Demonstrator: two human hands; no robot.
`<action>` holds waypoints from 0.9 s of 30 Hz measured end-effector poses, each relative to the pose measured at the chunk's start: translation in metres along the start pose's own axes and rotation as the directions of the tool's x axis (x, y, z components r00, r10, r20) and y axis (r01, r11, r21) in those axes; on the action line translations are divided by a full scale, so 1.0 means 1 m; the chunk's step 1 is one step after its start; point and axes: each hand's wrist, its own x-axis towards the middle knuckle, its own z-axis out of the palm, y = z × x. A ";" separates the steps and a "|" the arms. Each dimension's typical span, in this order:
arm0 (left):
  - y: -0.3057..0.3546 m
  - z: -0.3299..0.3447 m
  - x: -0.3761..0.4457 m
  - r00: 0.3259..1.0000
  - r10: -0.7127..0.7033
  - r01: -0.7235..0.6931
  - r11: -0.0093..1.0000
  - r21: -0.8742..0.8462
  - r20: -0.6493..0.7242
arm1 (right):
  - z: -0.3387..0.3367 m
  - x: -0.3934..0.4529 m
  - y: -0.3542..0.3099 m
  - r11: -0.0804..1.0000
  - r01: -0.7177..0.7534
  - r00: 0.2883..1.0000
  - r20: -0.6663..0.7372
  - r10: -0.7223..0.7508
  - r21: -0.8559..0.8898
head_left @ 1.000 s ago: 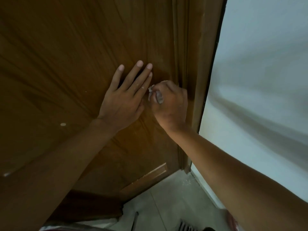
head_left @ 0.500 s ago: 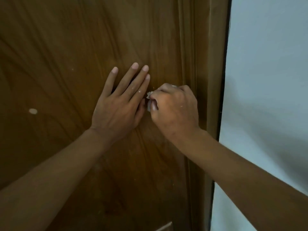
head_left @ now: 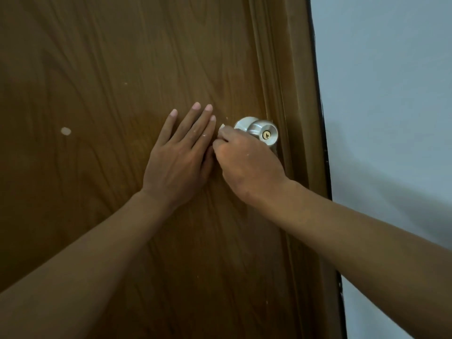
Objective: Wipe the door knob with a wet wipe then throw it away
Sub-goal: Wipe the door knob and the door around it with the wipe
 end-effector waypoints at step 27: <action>0.009 0.004 -0.005 0.998 -0.051 0.052 0.998 0.027 -0.033 | 0.073 -0.034 -0.010 0.820 -0.236 0.700 -0.494 0.516 0.521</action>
